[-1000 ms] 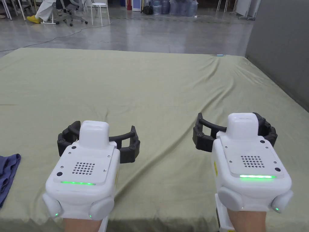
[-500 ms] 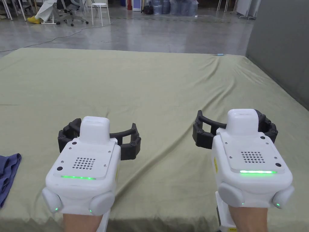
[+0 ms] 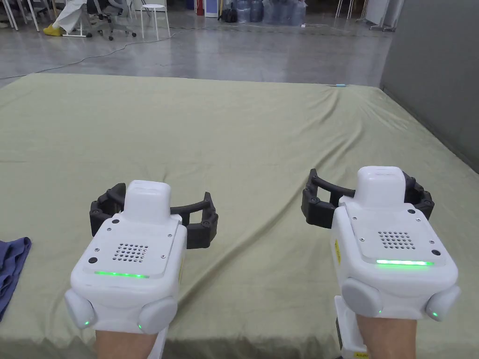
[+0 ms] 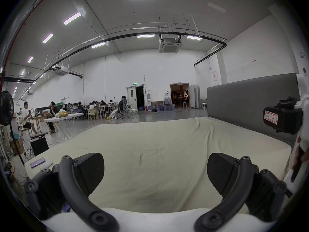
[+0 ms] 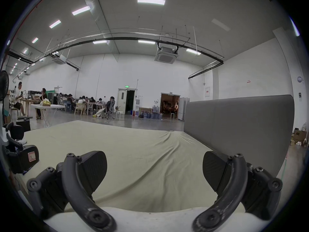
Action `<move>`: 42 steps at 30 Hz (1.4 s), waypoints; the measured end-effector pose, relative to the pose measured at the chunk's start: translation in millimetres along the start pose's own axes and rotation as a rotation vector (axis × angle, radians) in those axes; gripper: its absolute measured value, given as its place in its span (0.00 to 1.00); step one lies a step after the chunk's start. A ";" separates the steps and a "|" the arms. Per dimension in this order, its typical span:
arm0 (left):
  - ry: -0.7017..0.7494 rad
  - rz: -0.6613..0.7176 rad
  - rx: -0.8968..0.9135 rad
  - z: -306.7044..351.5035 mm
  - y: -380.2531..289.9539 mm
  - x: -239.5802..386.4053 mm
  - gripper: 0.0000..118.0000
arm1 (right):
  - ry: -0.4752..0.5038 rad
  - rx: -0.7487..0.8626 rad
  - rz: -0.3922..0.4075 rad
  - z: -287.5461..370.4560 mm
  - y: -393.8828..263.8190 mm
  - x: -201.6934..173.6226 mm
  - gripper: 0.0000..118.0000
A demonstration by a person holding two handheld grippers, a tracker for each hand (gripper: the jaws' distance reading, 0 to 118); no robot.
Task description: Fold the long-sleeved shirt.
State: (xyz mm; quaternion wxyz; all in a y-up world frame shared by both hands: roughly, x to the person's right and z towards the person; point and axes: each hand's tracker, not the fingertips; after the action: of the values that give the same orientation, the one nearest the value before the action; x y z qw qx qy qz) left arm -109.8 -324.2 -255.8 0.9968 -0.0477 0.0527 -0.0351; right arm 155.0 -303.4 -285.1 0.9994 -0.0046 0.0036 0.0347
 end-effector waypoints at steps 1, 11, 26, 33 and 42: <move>-0.003 -0.006 -0.002 -0.4 0.1 0.0 1.00 | 0.003 -0.001 0.000 -0.1 0.0 -0.1 0.97; -0.012 0.000 0.004 -2.0 4.1 -4.1 1.00 | 0.004 0.003 0.016 -1.7 1.9 -1.6 0.97; 0.000 0.000 0.024 1.2 3.0 -3.0 1.00 | 0.000 -0.009 0.007 -0.5 -5.0 1.5 0.97; -0.004 -0.025 0.037 4.0 0.9 0.1 1.00 | -0.002 -0.001 0.004 1.7 -5.1 3.7 0.97; -0.010 -0.023 0.030 5.9 -0.7 1.0 1.00 | -0.017 -0.010 -0.080 3.3 1.4 3.9 0.97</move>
State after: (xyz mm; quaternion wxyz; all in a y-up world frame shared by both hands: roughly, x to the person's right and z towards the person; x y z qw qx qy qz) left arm -108.2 -324.4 -250.0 0.9972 -0.0337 0.0469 -0.0473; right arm 158.9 -301.7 -281.8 0.9999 -0.0094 -0.0051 -0.0053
